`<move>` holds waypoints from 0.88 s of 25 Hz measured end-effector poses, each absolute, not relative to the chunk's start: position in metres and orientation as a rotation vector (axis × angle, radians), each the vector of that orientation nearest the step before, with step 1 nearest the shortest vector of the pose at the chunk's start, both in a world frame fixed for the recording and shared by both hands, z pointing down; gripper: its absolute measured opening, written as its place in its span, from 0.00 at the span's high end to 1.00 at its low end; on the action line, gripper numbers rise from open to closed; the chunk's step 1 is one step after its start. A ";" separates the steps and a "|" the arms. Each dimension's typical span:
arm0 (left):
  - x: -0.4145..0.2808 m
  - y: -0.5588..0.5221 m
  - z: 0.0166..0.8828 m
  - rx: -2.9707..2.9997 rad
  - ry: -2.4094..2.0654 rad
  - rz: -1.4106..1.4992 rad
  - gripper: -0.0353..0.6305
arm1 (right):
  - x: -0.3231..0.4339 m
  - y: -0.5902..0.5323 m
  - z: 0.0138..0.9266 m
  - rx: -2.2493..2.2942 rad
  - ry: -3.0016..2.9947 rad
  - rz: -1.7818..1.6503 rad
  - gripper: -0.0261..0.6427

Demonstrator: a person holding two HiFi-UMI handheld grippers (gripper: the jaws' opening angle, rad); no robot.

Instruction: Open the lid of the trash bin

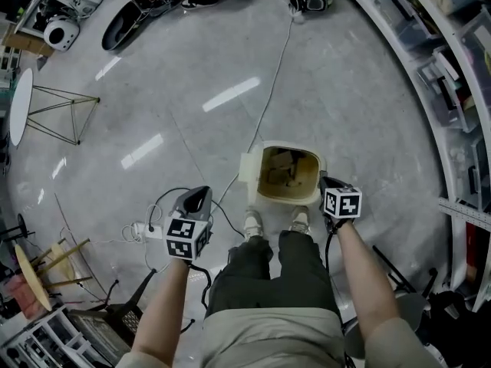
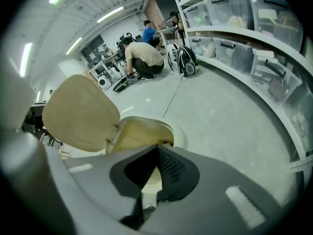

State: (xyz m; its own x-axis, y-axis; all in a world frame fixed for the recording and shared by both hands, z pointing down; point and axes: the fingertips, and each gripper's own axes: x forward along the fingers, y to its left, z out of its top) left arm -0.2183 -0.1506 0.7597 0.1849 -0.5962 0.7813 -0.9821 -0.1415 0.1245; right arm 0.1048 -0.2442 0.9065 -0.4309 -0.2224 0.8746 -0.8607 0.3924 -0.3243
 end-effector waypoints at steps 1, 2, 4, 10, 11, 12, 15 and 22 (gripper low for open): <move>-0.221 -0.151 0.751 1.827 -1.489 0.764 0.94 | 0.097 -0.246 0.890 0.937 -1.903 1.040 0.96; -0.222 -0.153 0.741 1.832 -1.496 0.757 0.94 | 0.091 -0.248 0.874 0.939 -1.926 1.028 0.96; -0.224 -0.158 0.721 1.848 -1.512 0.736 0.94 | 0.081 -0.251 0.840 0.940 -1.972 0.997 0.96; -0.220 -0.177 0.629 1.948 -1.562 0.691 0.94 | 0.073 -0.257 0.726 0.978 -2.095 0.908 0.96; -0.218 -0.180 0.612 1.971 -1.571 0.687 0.94 | 0.074 -0.258 0.705 0.990 -2.118 0.892 0.96; -0.216 -0.182 0.595 1.994 -1.579 0.683 0.94 | 0.075 -0.259 0.684 1.002 -2.141 0.876 0.96; -0.209 -0.188 0.545 2.069 -1.605 0.671 0.94 | 0.080 -0.261 0.620 1.038 -2.221 0.833 0.96; -0.195 -0.194 0.445 2.165 -1.677 0.530 0.94 | 0.092 -0.257 0.482 1.098 -2.416 0.714 0.96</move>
